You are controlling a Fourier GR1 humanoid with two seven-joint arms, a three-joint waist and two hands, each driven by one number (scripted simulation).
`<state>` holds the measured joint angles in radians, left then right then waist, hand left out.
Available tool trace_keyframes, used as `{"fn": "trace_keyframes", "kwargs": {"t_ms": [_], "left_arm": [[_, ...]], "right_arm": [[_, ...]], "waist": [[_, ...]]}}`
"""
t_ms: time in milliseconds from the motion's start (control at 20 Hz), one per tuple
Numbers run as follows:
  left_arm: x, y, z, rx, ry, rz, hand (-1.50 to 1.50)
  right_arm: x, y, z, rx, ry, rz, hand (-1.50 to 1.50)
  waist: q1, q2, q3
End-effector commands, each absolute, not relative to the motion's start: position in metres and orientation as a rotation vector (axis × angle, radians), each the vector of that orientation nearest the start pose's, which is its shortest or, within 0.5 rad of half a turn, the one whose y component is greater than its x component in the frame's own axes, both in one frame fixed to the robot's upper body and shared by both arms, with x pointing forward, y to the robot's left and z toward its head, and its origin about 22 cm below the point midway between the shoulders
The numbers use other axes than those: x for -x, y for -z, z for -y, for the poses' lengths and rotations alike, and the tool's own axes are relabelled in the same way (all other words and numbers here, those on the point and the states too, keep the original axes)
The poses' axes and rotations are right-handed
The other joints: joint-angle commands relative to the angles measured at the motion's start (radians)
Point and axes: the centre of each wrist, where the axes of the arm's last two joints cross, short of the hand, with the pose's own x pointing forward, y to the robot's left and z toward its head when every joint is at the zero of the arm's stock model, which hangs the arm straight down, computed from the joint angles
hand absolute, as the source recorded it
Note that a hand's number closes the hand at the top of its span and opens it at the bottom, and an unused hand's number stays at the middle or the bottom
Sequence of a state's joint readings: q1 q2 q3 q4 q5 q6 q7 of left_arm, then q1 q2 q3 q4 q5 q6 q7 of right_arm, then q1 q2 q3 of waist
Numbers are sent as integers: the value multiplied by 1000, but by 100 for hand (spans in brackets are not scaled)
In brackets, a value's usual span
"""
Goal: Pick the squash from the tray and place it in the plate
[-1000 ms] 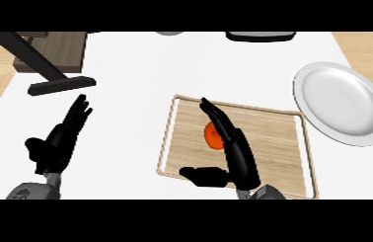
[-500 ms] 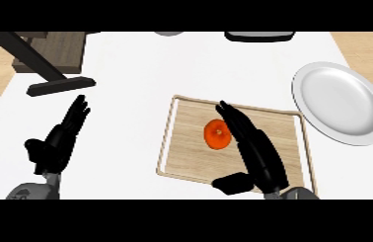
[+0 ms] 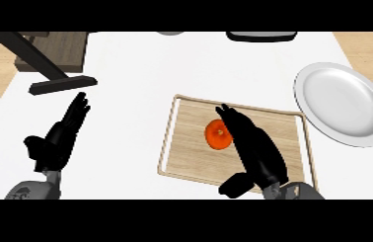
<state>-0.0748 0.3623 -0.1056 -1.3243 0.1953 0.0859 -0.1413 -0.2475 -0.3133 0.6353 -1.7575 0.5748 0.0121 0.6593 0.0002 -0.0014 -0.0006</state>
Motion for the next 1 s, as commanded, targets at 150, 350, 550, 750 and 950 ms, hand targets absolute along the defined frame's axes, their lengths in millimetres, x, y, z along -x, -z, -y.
{"fn": "trace_keyframes", "kwargs": {"t_ms": [150,350,550,750,950], "left_arm": [[-258,28,-301,-161,146,1517,0],[-266,16,-313,-155,145,1528,0],[-257,22,-317,-168,159,1513,0],[-244,22,-309,-154,156,1537,0],[-246,13,-293,-155,161,1534,0]], "right_arm": [[-253,-69,133,617,-1128,1168,-150],[-251,-62,113,587,-1144,1144,-150],[-260,-36,114,590,-1167,1113,-150],[-275,-32,115,615,-1145,1121,-150],[-283,-11,107,651,-1172,1067,-150]], "waist": [[1,2,0],[1,2,0],[3,2,1],[4,1,1],[6,1,1]]}}
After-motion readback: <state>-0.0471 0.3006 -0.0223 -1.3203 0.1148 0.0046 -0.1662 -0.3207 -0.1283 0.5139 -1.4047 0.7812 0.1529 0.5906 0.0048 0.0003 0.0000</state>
